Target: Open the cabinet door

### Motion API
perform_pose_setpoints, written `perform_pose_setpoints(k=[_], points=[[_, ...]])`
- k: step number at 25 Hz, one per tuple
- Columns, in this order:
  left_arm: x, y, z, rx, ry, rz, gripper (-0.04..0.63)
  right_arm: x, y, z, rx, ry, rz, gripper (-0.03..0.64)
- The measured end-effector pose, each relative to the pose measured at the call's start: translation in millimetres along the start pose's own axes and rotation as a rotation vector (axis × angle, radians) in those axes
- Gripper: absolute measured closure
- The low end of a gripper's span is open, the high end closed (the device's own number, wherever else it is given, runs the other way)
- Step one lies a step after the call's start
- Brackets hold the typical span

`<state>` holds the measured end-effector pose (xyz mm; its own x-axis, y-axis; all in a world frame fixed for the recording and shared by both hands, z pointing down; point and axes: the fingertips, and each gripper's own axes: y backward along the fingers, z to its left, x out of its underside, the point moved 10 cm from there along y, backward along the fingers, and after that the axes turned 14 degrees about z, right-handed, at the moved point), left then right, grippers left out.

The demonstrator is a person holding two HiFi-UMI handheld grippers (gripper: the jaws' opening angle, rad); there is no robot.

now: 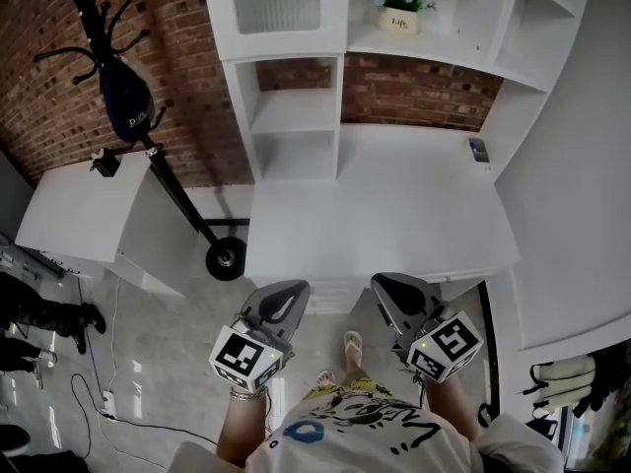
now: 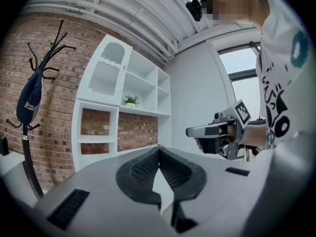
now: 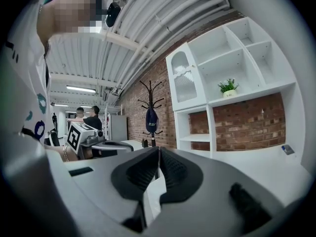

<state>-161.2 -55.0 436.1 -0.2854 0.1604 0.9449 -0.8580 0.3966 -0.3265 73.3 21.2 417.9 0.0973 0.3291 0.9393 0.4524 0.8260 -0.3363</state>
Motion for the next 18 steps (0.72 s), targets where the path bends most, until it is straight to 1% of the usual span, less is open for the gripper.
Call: perform_pose_setpoints(k=[4, 10, 18], points=[[-5.6, -11.3, 6.5, -0.005, -0.003, -0.003, 0.581, -6.7, -9.7, -15.1, -0.01, 0.015, -0.014, 0.588], [-18.9, -34.5, 25.2, -0.041, -0.013, -0.008, 0.581, -22.1, -29.5, -44.9, -0.033, 0.059, -0.024, 0.588], [-48.2, -82.2, 53.9, -0.066, -0.03, -0.039, 0.581, -46.5, -56.7, -102.7, -0.059, 0.104, -0.047, 0.588]])
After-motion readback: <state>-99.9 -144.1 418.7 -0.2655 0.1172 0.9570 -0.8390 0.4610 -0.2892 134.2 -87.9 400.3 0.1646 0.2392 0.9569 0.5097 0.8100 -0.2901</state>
